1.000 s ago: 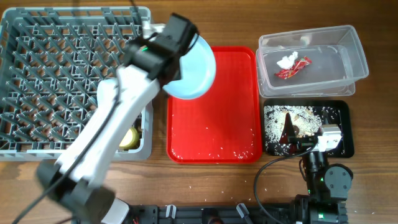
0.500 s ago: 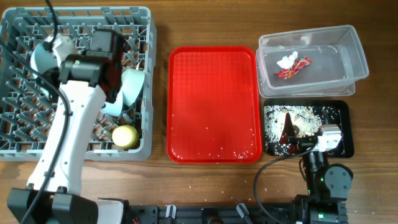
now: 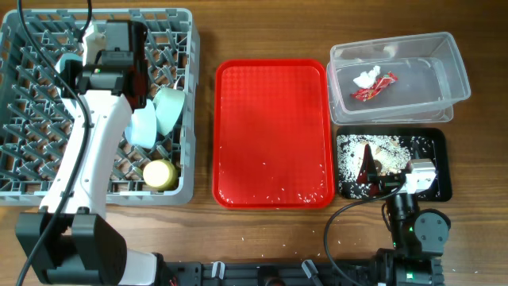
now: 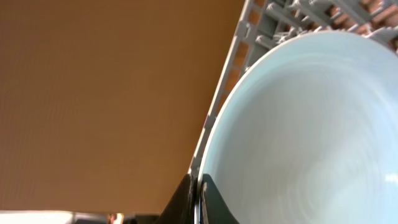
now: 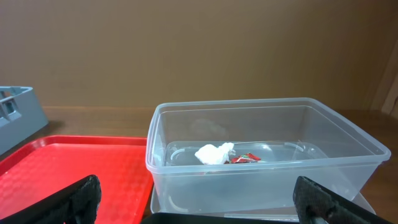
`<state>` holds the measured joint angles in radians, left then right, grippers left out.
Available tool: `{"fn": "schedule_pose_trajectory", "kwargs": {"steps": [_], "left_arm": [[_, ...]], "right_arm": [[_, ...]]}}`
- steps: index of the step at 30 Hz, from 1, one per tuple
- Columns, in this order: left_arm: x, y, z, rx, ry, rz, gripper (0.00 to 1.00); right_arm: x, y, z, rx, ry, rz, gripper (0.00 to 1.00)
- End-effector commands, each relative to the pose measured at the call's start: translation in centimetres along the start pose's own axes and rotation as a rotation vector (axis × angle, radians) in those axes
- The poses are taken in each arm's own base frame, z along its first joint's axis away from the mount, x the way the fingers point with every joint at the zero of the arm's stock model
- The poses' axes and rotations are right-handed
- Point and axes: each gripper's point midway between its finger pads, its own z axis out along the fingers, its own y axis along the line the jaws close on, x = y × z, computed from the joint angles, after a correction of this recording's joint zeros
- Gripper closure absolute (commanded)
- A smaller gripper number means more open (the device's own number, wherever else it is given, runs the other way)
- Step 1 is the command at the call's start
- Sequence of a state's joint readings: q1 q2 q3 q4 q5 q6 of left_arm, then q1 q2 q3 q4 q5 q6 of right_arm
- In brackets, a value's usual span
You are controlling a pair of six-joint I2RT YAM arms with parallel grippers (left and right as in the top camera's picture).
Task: Sort waste into correct bins and load items into the dishwasher rack
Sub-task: 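Stand the light-blue plate upright in the dish rack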
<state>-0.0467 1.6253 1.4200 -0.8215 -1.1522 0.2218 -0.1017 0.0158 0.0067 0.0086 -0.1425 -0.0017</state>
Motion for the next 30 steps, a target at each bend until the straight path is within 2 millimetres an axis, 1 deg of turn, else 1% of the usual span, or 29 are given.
{"fn": "schedule_pose_trajectory", "kwargs": {"steps": [1, 2, 4, 6, 7, 10, 11, 12, 13, 14, 15, 16, 17, 18, 19, 20, 21, 22, 23, 25, 26, 27, 28, 29, 30], "left_arm": [[-0.6, -0.8, 0.4, 0.067, -0.022, 0.128, 0.96], [-0.8, -0.8, 0.5, 0.065, -0.024, 0.117, 0.96], [-1.3, -1.3, 0.9, 0.102, -0.047, 0.201, 0.96], [-1.9, -1.6, 1.0, 0.123, -0.071, 0.226, 0.96], [-2.0, -2.3, 1.0, 0.162, -0.089, 0.280, 0.96], [-2.1, -3.4, 1.7, 0.207, -0.107, 0.406, 0.96], [-2.0, -3.6, 1.9, 0.210, -0.105, 0.416, 0.96], [-2.1, -4.5, 2.1, 0.237, -0.113, 0.450, 0.95], [-2.2, -5.0, 2.2, 0.252, -0.122, 0.470, 0.87], [-2.5, -5.2, 2.3, 0.249, -0.133, 0.481, 0.76], [-3.1, -5.1, 2.3, 0.241, -0.147, 0.455, 0.71], [-3.6, -4.8, 2.3, 0.227, -0.158, 0.432, 0.66], [-4.2, -3.8, 2.4, 0.178, -0.159, 0.393, 0.57], [-4.8, -2.9, 2.5, 0.132, -0.161, 0.350, 0.51], [-5.3, -2.0, 2.4, 0.095, -0.165, 0.310, 0.16], [-5.9, -0.5, 2.2, 0.033, -0.163, 0.187, 0.00], [-6.4, 1.6, 1.8, -0.040, -0.161, 0.002, 0.00], [-6.7, 4.2, 1.0, -0.114, -0.169, -0.219, 0.00], [-6.7, 5.9, -0.3, -0.140, -0.190, -0.338, 0.00], [-7.1, 8.1, -4.5, -0.110, -0.276, -0.482, 0.00], [-7.0, 9.1, -5.9, -0.095, -0.305, -0.550, 0.00], [-6.8, 10.0, -7.8, -0.062, -0.345, -0.620, 0.00], [-6.5, 10.3, -9.6, -0.019, -0.377, -0.646, 0.00], [-6.4, 9.3, -11.8, 0.086, -0.431, -0.622, 0.00], [-6.6, 6.9, -14.4, 0.258, -0.501, -0.541, 0.00]], "right_arm": [[-0.1, 0.2, 0.0, -0.014, -0.008, 0.003, 0.00], [-0.1, 0.2, 0.0, -0.014, -0.008, 0.003, 0.00], [-0.1, 0.2, 0.0, -0.014, -0.008, 0.003, 0.00], [-0.1, 0.2, 0.0, -0.014, -0.008, 0.003, 0.00], [-0.1, 0.2, 0.0, -0.014, -0.008, 0.003, 0.00], [-0.1, 0.2, 0.0, -0.014, -0.008, 0.003, 0.00], [-0.1, 0.2, 0.0, -0.014, -0.008, 0.003, 0.00], [-0.1, 0.2, 0.0, -0.014, -0.008, 0.003, 0.00], [-0.1, 0.2, 0.0, -0.014, -0.008, 0.003, 0.00], [-0.1, 0.2, 0.0, -0.014, -0.008, 0.003, 0.00], [-0.1, 0.2, 0.0, -0.014, -0.008, 0.003, 0.00], [-0.1, 0.2, 0.0, -0.014, -0.008, 0.002, 0.00], [-0.1, 0.2, 0.0, -0.014, -0.008, 0.003, 0.00], [-0.1, 0.2, 0.0, -0.014, -0.008, 0.003, 0.00], [-0.1, 0.2, 0.0, -0.014, -0.008, 0.003, 0.00], [-0.1, 0.2, 0.0, -0.014, -0.008, 0.003, 0.00], [-0.1, 0.2, 0.0, -0.014, -0.008, 0.003, 0.00], [-0.1, 0.2, 0.0, -0.014, -0.008, 0.003, 0.00], [-0.1, 0.2, 0.0, -0.014, -0.008, 0.003, 0.00], [-0.1, 0.2, 0.0, -0.014, -0.008, 0.003, 0.00], [-0.1, 0.2, 0.0, -0.014, -0.008, 0.003, 0.00], [-0.1, 0.2, 0.0, -0.014, -0.008, 0.003, 0.00], [-0.1, 0.2, 0.0, -0.014, -0.008, 0.003, 0.00], [-0.1, 0.2, 0.0, -0.014, -0.008, 0.003, 0.00], [-0.1, 0.2, 0.0, -0.014, -0.008, 0.003, 0.00]]}}
